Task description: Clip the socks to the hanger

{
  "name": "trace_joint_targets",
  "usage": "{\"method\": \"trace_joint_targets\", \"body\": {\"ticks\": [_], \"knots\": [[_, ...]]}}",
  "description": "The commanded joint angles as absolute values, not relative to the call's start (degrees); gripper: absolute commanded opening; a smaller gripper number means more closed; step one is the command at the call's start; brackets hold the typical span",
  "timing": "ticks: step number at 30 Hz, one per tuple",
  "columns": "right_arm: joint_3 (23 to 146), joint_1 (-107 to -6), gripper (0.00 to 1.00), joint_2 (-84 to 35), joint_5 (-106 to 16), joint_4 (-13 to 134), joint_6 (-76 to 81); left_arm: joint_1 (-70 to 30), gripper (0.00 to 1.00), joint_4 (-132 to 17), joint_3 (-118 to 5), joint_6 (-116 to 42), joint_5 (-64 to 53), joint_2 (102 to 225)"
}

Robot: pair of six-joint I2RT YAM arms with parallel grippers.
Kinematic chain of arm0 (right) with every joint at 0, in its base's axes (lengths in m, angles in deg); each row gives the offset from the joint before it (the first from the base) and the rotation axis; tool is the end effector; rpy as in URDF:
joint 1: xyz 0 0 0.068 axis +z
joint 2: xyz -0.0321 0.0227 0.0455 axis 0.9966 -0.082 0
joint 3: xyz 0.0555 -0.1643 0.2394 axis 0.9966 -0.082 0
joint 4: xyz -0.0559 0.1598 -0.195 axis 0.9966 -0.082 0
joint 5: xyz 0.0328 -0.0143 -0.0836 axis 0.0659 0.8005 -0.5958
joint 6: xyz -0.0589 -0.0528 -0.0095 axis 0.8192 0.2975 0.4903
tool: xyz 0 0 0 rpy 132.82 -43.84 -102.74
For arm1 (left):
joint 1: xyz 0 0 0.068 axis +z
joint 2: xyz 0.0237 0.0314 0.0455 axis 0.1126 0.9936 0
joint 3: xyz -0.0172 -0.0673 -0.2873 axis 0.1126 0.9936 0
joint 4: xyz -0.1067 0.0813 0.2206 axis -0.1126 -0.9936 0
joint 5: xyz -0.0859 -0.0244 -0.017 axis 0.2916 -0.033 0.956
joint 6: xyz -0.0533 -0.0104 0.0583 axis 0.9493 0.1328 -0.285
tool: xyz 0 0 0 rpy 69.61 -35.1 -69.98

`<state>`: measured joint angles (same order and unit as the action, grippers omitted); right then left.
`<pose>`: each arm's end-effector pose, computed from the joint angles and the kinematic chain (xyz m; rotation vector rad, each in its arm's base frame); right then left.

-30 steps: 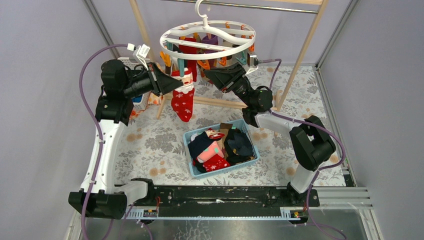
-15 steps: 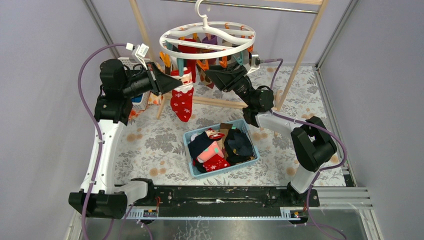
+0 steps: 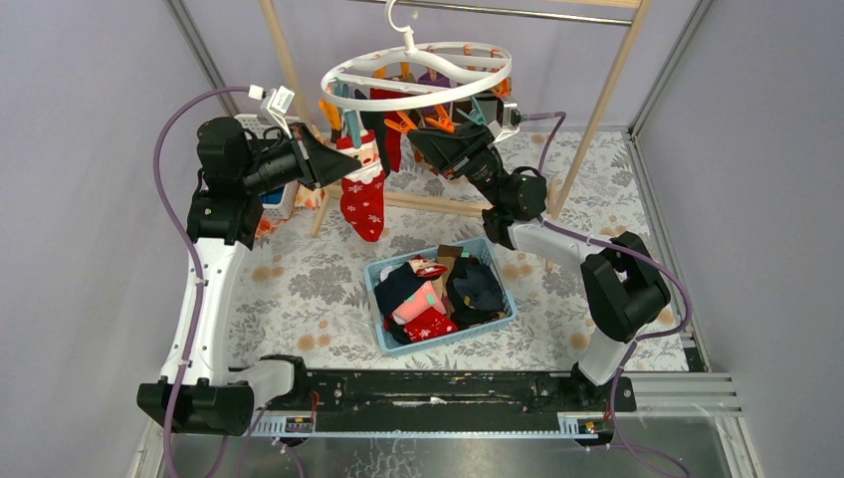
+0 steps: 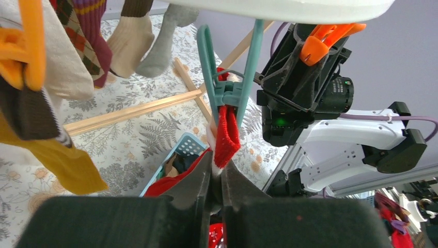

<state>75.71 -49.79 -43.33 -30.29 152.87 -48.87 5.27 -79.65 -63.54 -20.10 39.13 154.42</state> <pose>0.2903 0.2389 0.4326 -0.2965 0.6845 1.6775 0.2400 -0.0598 0.4732 0.3026 1.7648 -1.1617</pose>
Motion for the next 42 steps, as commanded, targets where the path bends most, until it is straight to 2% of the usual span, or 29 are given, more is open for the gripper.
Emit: {"method": "trace_joint_targets", "body": {"ticks": [1,3,6,10,11,18,26,32,42], "knots": [[75.92,-49.72,0.01,-42.49,-33.23,159.40,-47.14,5.67,0.19,-79.59,-65.34,-21.02,38.37,154.28],[75.73,-49.14,0.00,-42.48,-33.90,159.32,-45.29,5.69,0.29,-80.57,-65.62,-21.48,37.57,154.28],[74.78,-48.28,0.00,-42.59,-35.73,159.13,-42.49,5.71,0.56,-83.47,-66.45,-22.83,34.99,154.05],[71.97,-45.83,0.00,-41.48,-39.81,156.78,-33.74,5.91,0.74,-86.14,-66.78,-24.01,32.45,152.65],[71.50,-45.00,0.00,-41.00,-40.98,154.97,-30.94,5.93,0.76,-86.54,-66.85,-24.06,32.10,152.10],[70.24,-38.38,0.00,-38.15,-52.04,146.78,-11.24,5.83,0.78,-84.59,-69.63,-19.94,34.12,151.26],[73.00,-34.49,0.00,-38.52,-57.23,145.00,-1.44,1.70,0.76,-79.42,-74.25,-12.57,32.81,156.87],[73.98,-32.71,0.00,-39.51,-59.05,144.74,1.63,0.99,0.76,-72.12,-73.22,-6.12,33.37,158.34],[74.72,-31.77,0.00,-40.07,-58.89,144.45,2.78,0.23,0.74,-69.77,-70.38,-4.48,31.45,158.68]]}}
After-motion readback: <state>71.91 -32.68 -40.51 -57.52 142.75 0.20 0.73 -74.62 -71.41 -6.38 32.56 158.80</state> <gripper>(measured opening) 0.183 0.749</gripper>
